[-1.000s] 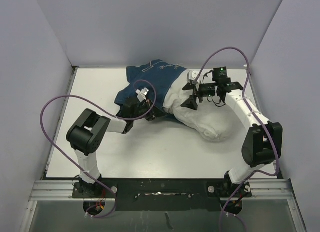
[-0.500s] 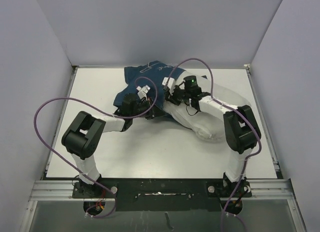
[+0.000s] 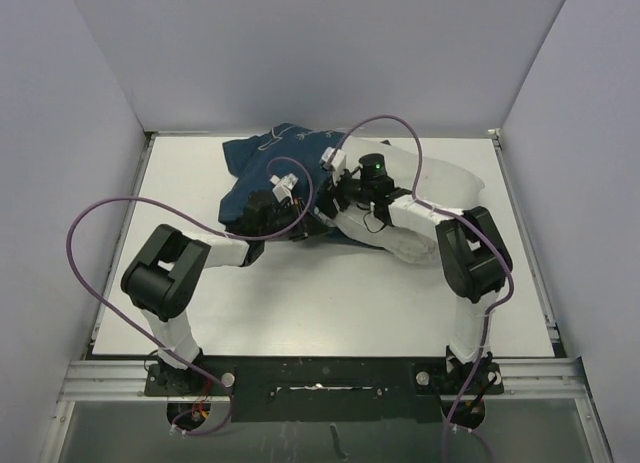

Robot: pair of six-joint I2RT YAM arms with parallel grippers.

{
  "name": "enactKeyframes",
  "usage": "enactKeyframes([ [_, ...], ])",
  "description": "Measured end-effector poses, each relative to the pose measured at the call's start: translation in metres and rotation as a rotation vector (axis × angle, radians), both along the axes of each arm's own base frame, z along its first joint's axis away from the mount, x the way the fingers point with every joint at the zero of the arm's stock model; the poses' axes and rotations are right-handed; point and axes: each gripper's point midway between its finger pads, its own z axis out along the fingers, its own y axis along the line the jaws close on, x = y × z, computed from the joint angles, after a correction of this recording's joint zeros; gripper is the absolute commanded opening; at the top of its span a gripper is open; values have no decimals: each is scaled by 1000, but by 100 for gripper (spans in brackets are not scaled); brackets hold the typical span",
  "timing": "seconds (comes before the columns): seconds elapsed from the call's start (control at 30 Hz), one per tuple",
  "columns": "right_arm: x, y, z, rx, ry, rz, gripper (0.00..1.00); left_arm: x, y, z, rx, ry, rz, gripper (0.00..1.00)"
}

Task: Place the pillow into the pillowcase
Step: Stuff the pillow into the pillowcase.

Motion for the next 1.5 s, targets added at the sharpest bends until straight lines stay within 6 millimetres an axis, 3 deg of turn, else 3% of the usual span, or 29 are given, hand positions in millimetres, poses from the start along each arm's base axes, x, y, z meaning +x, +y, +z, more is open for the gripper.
enactKeyframes([
  [0.07,-25,-3,-3,-4,21,119,81,1,2,-8,9,24,3,23],
  [0.13,-41,-16,6,2,32,219,87,-3,2,-12,15,46,-10,30],
  [0.23,-48,-55,32,10,12,298,92,-10,2,-13,22,55,-37,42],
  [0.37,-38,-116,79,1,-63,302,100,-32,10,-8,69,68,-92,60],
  [0.47,-26,-151,114,3,-130,246,98,-51,20,16,112,13,-150,67],
  [0.57,-13,-166,128,12,-138,186,98,-60,30,57,160,-85,-214,68],
  [0.63,1,-168,127,13,-116,163,98,-54,38,85,181,-132,-226,68],
  [0.7,23,-168,116,14,-75,142,100,-35,49,115,205,-189,-196,68],
  [0.8,44,-166,82,8,17,119,91,3,64,151,273,-240,-109,67],
  [0.83,47,-165,67,2,58,113,85,19,65,160,297,-262,-80,66],
  [0.9,43,-161,39,-11,140,115,61,56,62,176,368,-277,-20,63],
  [1.0,31,-151,26,-36,173,148,27,108,49,186,483,-316,59,61],
  [1.07,24,-143,29,-50,160,167,15,130,36,181,567,-340,83,59],
  [1.13,12,-135,33,-62,148,182,10,143,22,169,650,-363,86,58],
  [1.27,-6,-124,38,-70,147,200,7,144,-7,133,810,-394,54,57],
  [1.37,-11,-119,35,-63,166,201,6,138,-12,108,914,-389,31,57],
  [1.5,-12,-118,33,-56,178,196,6,145,-1,99,1000,-407,58,55],
])
